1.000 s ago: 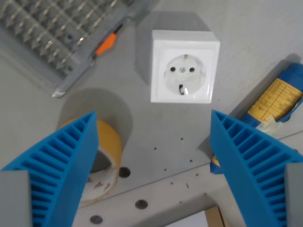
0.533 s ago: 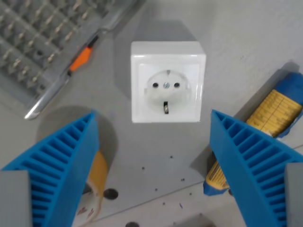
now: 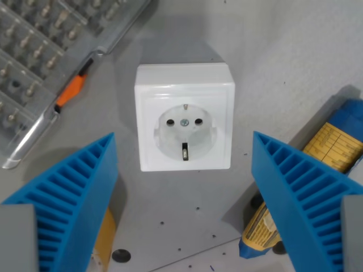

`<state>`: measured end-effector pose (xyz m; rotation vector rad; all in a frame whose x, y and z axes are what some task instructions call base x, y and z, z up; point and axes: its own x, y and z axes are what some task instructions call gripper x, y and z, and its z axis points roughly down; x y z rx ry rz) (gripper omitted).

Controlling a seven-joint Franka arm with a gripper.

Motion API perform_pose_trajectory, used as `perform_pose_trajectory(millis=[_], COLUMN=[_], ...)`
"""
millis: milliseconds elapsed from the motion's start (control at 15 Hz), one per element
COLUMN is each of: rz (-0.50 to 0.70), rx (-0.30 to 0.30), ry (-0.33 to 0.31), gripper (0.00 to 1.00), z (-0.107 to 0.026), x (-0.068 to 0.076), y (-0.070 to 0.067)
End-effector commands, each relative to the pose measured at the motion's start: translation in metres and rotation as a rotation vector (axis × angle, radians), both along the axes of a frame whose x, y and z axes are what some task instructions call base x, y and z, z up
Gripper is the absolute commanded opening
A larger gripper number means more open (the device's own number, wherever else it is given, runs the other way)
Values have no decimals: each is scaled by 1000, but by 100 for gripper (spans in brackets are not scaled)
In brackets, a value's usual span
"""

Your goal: Move above the white socket

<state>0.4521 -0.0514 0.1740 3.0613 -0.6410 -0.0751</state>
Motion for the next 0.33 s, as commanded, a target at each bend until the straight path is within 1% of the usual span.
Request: perform_pose_trajectory(millis=[67, 333], rz=[5, 11], rx=[-17, -17], ry=[-107, -108], gripper=[100, 100], z=[-6, -9], x=[-8, -9], y=[-7, -8])
